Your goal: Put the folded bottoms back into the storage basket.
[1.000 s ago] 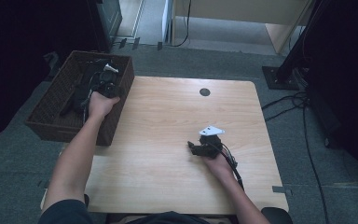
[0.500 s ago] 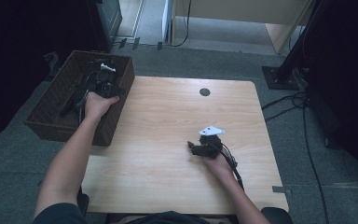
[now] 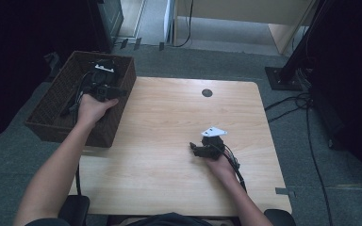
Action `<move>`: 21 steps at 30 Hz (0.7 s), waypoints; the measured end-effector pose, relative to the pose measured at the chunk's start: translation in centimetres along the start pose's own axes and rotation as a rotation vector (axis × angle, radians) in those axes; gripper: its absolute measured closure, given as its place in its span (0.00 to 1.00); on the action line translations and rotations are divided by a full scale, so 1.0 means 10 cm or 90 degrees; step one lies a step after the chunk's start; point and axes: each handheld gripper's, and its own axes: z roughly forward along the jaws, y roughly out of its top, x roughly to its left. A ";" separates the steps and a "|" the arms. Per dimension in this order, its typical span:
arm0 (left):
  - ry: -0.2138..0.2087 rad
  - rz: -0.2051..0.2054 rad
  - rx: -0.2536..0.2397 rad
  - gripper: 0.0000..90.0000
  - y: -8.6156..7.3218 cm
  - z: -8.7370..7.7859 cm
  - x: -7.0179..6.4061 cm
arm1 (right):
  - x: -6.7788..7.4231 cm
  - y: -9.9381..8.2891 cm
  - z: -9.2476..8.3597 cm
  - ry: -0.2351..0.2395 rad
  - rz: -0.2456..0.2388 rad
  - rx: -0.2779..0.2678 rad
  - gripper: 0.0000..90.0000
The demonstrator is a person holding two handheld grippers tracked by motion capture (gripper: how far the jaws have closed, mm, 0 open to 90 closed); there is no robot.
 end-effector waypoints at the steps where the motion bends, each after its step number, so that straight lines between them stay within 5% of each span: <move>1: -0.004 0.009 0.005 0.64 0.00 0.01 -0.06 | 0.00 0.00 0.00 0.000 0.000 0.000 0.33; 7: -0.053 0.027 0.001 0.61 -0.08 0.13 -0.28 | 0.00 0.00 0.00 0.000 0.000 -0.001 0.33; 21: -0.111 0.071 0.039 0.54 -0.38 0.52 -0.72 | 0.00 0.00 0.00 0.000 -0.001 -0.001 0.33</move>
